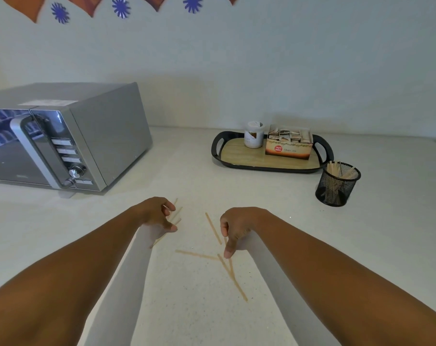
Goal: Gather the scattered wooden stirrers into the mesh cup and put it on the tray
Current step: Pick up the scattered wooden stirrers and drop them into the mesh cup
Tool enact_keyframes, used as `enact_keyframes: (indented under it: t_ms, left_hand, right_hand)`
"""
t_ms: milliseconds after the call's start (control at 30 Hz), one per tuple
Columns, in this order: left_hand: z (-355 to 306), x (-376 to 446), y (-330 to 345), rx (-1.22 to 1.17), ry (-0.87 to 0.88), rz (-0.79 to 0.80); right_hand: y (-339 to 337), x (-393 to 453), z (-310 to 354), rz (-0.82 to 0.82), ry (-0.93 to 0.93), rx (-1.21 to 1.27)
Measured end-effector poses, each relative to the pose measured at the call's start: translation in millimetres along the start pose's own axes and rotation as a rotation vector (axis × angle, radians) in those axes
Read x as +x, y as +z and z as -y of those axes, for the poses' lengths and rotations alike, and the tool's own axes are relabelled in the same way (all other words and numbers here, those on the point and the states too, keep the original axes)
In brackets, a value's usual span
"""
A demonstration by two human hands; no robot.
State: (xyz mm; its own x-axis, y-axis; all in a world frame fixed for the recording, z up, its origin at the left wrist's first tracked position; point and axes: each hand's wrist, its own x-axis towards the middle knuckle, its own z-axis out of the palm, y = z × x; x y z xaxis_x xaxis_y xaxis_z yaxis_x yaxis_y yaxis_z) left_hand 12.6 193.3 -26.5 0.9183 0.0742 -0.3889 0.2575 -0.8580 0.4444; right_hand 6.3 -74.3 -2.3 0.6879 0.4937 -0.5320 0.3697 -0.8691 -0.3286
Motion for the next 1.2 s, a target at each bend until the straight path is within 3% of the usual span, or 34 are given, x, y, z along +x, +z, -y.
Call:
enact_keyframes:
  t_ms: [200,433,600,1200]
  left_hand:
    - [-1.8,-4.8,4.7,-0.058,-0.015,-0.079]
    - [-11.2,-7.2,13.8,-0.007,-0.062,-0.197]
    - [-23.8,-10.7,20.3,0.192,-0.064,-0.16]
    - [-37.8,-10.9,32.4,0.342,-0.007,-0.098]
  right_hand:
    - [4.5,-7.3,-9.0,-0.158,0.012,0.119]
    - [13.9,-15.9,-2.1,-0.106,0.076,0.066]
    - [11.8,-16.5,4.9,-0.128,0.056,0.065]
    - [19.8,-11.3,-6.2,-0.192,0.078,0.024]
